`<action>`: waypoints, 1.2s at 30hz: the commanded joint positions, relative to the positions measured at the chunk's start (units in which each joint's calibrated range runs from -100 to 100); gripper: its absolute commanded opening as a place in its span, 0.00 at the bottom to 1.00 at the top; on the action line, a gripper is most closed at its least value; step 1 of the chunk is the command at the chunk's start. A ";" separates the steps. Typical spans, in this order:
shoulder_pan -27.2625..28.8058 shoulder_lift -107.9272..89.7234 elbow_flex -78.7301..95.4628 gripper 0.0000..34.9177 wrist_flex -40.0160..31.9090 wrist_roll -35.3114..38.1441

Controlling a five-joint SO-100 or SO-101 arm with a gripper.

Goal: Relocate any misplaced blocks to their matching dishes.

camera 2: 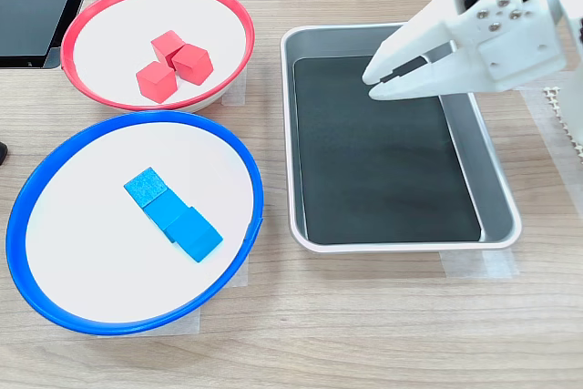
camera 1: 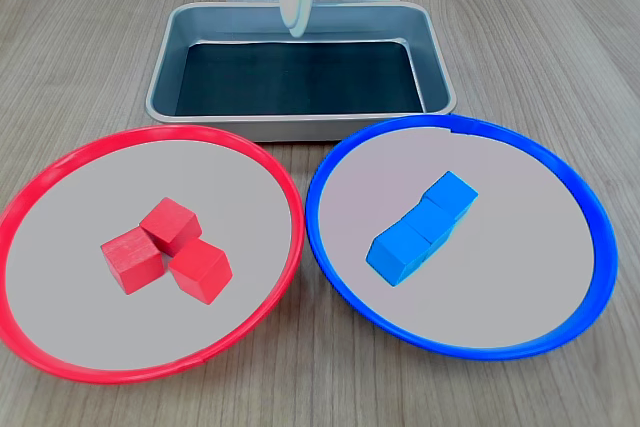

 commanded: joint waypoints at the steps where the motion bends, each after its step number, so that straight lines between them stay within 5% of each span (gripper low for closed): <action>1: -0.08 -0.26 0.27 0.01 0.52 0.88; 36: -0.74 -0.26 0.27 0.01 1.26 1.27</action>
